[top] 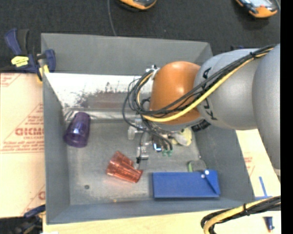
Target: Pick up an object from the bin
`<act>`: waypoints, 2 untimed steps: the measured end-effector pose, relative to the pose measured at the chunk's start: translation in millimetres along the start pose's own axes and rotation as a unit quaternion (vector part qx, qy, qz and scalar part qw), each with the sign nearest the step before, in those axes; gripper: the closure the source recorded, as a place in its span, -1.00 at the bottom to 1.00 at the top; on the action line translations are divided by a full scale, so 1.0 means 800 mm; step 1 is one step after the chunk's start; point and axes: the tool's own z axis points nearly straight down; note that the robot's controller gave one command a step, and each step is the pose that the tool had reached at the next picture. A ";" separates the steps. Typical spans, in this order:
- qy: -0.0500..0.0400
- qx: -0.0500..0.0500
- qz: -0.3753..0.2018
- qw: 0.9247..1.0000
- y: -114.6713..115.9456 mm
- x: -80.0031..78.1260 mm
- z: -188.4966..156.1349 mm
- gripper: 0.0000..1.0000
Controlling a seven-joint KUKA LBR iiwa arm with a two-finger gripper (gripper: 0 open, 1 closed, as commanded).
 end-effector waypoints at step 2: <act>0.000 0.000 0.026 1.000 0.016 0.017 0.065 -1.00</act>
Offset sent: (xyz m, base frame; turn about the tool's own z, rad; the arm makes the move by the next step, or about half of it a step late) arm -0.0230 0.0189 -0.0793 0.1498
